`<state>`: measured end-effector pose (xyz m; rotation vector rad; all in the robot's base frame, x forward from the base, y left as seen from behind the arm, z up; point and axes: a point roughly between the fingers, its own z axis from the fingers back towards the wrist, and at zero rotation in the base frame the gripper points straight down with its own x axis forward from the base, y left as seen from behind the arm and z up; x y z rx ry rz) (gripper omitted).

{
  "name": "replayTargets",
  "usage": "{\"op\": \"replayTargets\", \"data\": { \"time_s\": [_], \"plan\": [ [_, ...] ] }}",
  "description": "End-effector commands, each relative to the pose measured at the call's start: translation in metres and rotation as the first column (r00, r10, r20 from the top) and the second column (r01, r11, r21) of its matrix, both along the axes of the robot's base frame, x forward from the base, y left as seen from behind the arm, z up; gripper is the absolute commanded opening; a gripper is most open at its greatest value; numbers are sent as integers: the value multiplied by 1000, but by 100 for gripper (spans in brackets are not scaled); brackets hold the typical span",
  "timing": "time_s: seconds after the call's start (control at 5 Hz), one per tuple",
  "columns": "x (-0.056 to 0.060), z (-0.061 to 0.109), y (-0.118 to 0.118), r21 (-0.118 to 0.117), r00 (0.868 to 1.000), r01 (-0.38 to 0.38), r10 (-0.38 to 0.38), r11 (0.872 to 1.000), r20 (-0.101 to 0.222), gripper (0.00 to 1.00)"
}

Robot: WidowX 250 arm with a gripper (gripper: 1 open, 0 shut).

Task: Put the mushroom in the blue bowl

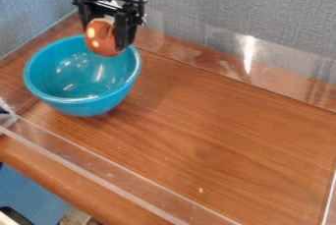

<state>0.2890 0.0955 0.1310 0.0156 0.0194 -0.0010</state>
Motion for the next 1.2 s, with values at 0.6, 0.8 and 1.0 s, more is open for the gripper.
{"op": "replayTargets", "data": {
  "time_s": [0.6, 0.8, 1.0],
  "plan": [
    [7, -4, 3, 28, 1000, 13, -13, 1000, 17, 0],
    [7, -13, 7, 30, 1000, 7, -7, 1000, -4, 0],
    [7, -21, 11, 32, 1000, 2, -1, 999, -22, 0]
  ]
}}
